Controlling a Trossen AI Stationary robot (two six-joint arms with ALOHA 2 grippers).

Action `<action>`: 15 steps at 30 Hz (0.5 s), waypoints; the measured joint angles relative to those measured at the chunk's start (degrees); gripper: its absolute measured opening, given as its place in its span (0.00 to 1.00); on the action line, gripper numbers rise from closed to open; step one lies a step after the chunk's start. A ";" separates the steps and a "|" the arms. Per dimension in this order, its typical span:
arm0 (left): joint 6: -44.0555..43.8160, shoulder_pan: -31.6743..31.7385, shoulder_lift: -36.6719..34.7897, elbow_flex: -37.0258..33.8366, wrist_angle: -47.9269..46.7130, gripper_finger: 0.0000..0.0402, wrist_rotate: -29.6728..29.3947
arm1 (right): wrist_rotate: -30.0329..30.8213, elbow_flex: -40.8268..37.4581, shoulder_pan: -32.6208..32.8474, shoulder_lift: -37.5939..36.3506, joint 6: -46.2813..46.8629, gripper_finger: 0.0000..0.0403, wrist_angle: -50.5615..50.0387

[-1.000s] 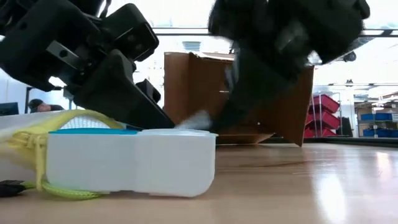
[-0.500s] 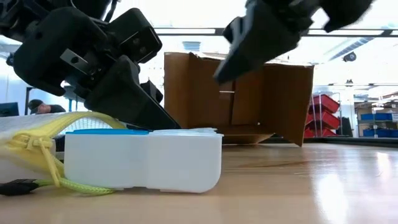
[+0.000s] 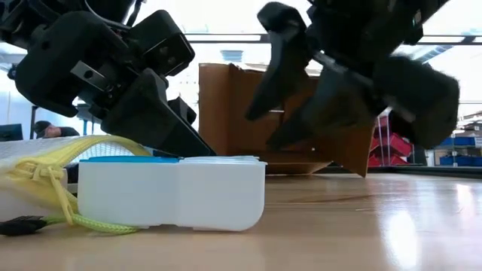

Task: Unpack boxes
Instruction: Put the medicine organizer into the transparent zip bag

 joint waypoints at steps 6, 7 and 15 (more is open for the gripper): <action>0.43 0.00 0.00 0.00 0.00 0.22 -0.05 | 1.37 -0.09 -0.02 2.64 -5.26 0.42 -0.52; 0.43 -0.02 0.00 0.00 0.00 0.22 -0.09 | 1.37 -0.09 0.03 2.91 -5.60 0.42 -0.17; 0.47 0.15 -0.07 0.02 0.02 0.20 -0.20 | 1.48 -0.09 0.09 3.37 -11.33 0.35 7.17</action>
